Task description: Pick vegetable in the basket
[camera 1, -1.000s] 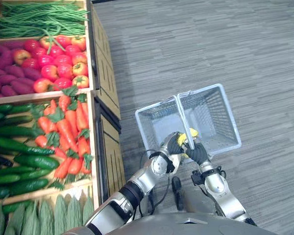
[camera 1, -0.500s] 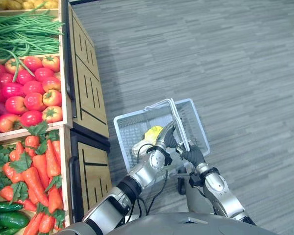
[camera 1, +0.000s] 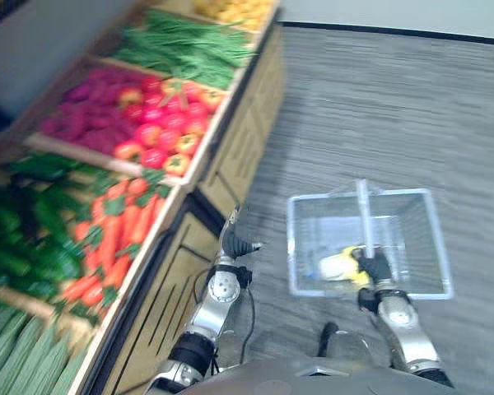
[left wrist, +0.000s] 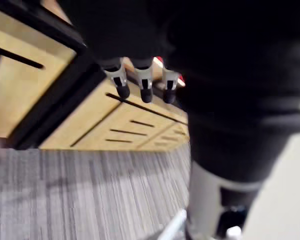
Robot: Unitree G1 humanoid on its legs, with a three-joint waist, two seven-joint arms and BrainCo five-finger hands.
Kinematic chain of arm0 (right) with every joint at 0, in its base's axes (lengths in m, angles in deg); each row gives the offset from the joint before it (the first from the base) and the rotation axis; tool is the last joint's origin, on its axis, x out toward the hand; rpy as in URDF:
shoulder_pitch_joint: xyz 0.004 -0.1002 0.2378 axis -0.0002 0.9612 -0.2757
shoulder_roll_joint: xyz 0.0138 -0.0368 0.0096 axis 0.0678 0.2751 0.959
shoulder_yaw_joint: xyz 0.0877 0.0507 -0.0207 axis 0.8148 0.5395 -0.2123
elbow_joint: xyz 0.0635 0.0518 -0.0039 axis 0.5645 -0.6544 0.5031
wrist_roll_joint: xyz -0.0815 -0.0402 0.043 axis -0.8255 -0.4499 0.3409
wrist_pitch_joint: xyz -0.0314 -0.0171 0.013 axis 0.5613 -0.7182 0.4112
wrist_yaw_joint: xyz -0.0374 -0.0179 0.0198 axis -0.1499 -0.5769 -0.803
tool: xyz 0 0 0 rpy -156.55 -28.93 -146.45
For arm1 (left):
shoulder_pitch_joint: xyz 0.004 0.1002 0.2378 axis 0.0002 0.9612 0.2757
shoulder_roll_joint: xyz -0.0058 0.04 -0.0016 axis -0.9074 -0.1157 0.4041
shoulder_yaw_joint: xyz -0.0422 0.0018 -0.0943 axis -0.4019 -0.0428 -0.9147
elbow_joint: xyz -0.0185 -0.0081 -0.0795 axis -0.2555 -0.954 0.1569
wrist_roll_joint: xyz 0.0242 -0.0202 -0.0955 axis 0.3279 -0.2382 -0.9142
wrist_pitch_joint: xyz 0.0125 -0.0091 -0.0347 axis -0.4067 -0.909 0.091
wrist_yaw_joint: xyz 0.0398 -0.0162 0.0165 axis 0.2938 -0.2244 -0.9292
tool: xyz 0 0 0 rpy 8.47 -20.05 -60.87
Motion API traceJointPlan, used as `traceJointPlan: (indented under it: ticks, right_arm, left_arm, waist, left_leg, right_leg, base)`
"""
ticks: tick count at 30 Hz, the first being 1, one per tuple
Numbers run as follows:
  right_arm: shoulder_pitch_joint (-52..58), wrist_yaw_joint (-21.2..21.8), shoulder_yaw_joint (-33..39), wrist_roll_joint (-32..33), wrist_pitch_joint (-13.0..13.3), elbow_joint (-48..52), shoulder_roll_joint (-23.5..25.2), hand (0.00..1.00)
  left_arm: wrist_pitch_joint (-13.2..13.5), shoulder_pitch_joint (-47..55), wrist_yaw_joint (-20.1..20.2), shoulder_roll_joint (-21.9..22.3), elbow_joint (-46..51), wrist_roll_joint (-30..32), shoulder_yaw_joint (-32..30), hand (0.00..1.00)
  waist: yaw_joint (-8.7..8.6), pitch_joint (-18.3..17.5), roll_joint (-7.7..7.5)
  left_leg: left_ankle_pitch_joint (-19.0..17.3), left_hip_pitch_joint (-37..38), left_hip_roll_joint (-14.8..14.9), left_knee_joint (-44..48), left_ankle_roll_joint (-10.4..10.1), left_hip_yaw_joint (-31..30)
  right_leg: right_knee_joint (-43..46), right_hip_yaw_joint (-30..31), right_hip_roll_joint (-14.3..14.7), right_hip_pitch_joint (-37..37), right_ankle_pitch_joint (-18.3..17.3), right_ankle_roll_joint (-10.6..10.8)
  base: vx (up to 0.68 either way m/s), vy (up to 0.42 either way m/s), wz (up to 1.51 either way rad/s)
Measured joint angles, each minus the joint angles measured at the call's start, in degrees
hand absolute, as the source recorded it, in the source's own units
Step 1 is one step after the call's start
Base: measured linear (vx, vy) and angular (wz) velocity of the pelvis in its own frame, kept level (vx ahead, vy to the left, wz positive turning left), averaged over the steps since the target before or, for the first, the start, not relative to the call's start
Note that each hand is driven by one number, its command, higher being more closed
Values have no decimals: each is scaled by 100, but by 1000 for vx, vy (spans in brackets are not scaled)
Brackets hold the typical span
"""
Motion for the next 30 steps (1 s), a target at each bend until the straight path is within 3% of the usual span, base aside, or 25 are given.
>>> traceJointPlan:
  ticks: [2, 4, 6, 8, 9, 11, 13, 14, 15, 16, 17, 18, 20, 22, 25, 27, 30]
  right_arm:
    - [-256, -142, 360, -54, -1, -310, 4, 100]
    - [-291, -261, 652, -235, 1, -508, 20, 100]
    - [-242, -343, 1012, -442, -3, -917, 43, 100]
    - [-199, -347, 1184, -445, -45, -1361, 112, 100]
    - [-186, -361, 1276, -445, -66, -1611, 163, 100]
    - [-141, -365, 1422, -445, -93, -1812, 238, 100]
    - [91, -378, 1528, -440, -103, -2137, 301, 100]
    - [141, -378, 1579, -439, -113, -2211, 324, 100]
    - [214, -393, 1727, -433, -114, -2353, 349, 100]
    - [217, -428, 1866, -422, -107, -2388, 375, 100]
    - [240, -469, 1959, -418, -95, -2472, 397, 100]
    - [143, -526, 2173, -344, -106, -2753, 309, 100]
    - [76, -547, 2249, -216, -103, -2791, 259, 100]
    - [-56, -511, 2187, -208, -104, -2911, 307, 100]
    - [-50, -494, 2182, -213, -105, -3014, 286, 100]
    - [-14, -493, 2182, -213, -106, -3048, 300, 100]
    - [149, -490, 2177, -228, -152, -3050, 326, 100]
  left_arm:
    - [-1, 287, 229, -115, 58, -4, -61, 0]
    - [-7, 504, 383, -206, 87, -26, -183, 0]
    - [-27, 683, 447, -258, 236, -38, -319, 0]
    - [-27, 772, 436, -392, 615, -39, -476, 0]
    - [-20, 755, 412, -423, 840, -38, -577, 0]
    - [-14, 721, 358, -442, 1009, -37, -762, 0]
    - [-6, 546, 253, -439, 1114, -33, -895, 0]
    - [-6, 474, 197, -446, 1112, -32, -898, 0]
    - [4, 301, 96, -499, 1112, -21, -914, 0]
    - [43, 201, 49, -560, 1121, 12, -956, 0]
    - [83, 102, 31, -637, 1155, 18, -969, 0]
    - [83, 30, -78, -520, 1123, 87, -938, 0]
    - [99, -52, -152, -513, 1322, 100, -1093, 0]
    - [141, -355, -344, -544, 1483, 363, -1360, 0]
    - [142, -606, -523, -591, 1482, 685, -1477, 0]
    - [2, -625, -732, -712, 1454, 972, -1657, 0]
    - [-251, -830, -933, -890, 1162, 1397, -1828, 0]
  waist:
    - [78, -22, -35]
    - [115, -37, -151]
    - [78, -74, -240]
    - [52, -151, -376]
    - [38, -162, -393]
    - [1, -149, -343]
    - [-99, -153, -280]
    - [-115, -150, -285]
    - [-144, -159, -325]
    - [-171, -171, -431]
    - [-248, -136, -566]
    - [-207, -203, -318]
    - [-184, -207, -157]
    - [-138, -221, -103]
    - [-146, -226, -97]
    - [-234, -232, -90]
    - [-233, -232, -90]
  left_leg:
    - [-170, 116, -131, -230, 169, 211]
    - [-172, 241, -454, -605, 163, -99]
    - [-168, 488, -759, -897, 164, -593]
    - [-157, 633, -871, -1057, 157, -1017]
    - [-116, 687, -846, -1142, 107, -1284]
    - [-14, 797, -795, -1284, 30, -1601]
    - [103, 784, -702, -1381, -123, -2222]
    - [127, 775, -696, -1390, -164, -2367]
    - [197, 756, -706, -1449, -319, -2707]
    - [234, 677, -765, -1471, -436, -2889]
    - [250, 655, -840, -1489, -564, -3078]
    - [445, 775, -649, -1676, -759, -3136]
    - [554, 906, -423, -1903, -794, -2947]
    - [776, 1069, -214, -2197, -804, -2848]
    - [829, 1100, -171, -2268, -792, -2850]
    - [827, 1084, -224, -2272, -795, -2848]
    - [814, 934, -296, -2286, -815, -2838]
  right_leg:
    - [6, -337, -47, 189, 0, 118]
    - [509, -601, -340, 264, -93, 279]
    - [2209, -715, -996, 66, -27, 311]
    - [3523, -103, -1318, -413, 183, 259]
    - [3960, 383, -1204, -748, -125, 297]
    - [4008, 795, -949, -1064, -421, 278]
    - [3167, 1255, -643, -1415, -643, 185]
    - [2782, 1498, -557, -1471, -639, 186]
    - [1710, 2350, -346, -1535, -512, 268]
    - [1068, 2854, -282, -1477, -240, 204]
    - [785, 3118, -302, -1399, 143, 500]
    - [735, 2865, -56, -1268, 108, 345]
    - [790, 2761, 176, -1231, 61, 243]
    - [761, 2692, 434, -1199, 50, 181]
    - [556, 2650, 502, -1054, 105, 93]
    - [279, 2642, 498, -939, 235, 113]
    - [-170, 2653, 458, -903, 547, 175]
  base:
    - [136, 140, 93]
    - [160, 147, 109]
    - [235, 162, 118]
    - [241, 21, 110]
    - [330, -78, 124]
    - [245, -101, 107]
    - [198, -186, 132]
    - [155, -292, 133]
    - [123, -349, 123]
    - [127, -438, 134]
    - [107, -374, 101]
    - [161, -322, 68]
    - [153, -272, 14]
    - [54, -224, -4]
    - [22, -73, 8]
    - [-9, 32, 5]
    - [-35, 79, 0]
